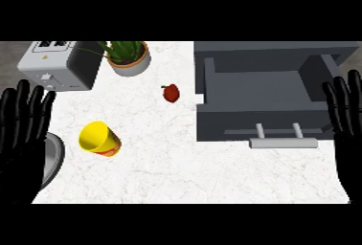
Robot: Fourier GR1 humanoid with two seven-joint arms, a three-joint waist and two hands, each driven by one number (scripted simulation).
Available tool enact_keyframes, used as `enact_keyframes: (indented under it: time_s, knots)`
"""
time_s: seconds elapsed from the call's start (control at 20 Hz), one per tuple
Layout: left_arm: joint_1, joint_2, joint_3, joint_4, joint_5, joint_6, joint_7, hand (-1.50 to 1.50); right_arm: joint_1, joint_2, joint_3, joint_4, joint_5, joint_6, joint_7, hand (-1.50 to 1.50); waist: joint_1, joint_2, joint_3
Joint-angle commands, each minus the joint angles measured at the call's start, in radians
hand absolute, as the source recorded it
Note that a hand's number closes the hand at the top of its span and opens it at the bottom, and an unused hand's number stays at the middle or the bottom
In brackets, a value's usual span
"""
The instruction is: Pick up the cup, place it into the drawer and close the drawer
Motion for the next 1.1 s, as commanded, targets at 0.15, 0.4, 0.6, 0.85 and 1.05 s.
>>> enact_keyframes:
  time_s: [0.15,0.4,0.6,0.85,1.05]
  knots:
    - [-0.062,-0.056,0.08,0.085,-0.264,0.252,0.001,-1.5,0.05,0.006,0.014,-0.002,-0.029,0.032,-0.022,-1.5,-0.014,0.03,-0.043]
    - [-0.103,-0.066,0.029,0.155,-0.2,0.574,0.06,-1.5,-0.044,0.016,0.017,0.056,-0.139,0.056,0.113,-1.5,-0.003,0.032,-0.045]
    - [-0.191,-0.067,-0.011,0.284,-0.22,0.685,0.031,-1.5,0.037,0.006,0.006,0.054,-0.146,0.09,0.057,-1.5,-0.006,0.029,-0.044]
    - [-0.255,-0.067,-0.049,0.26,-0.283,0.716,0.151,-1.5,-0.039,0.037,0.014,0.095,-0.118,0.051,0.085,-1.5,0.0,0.028,-0.044]
    - [-0.3,-0.057,-0.022,0.293,-0.28,0.723,0.154,-1.5,-0.021,0.063,0.08,0.013,-0.059,0.019,0.137,-1.5,-0.001,0.027,-0.044]
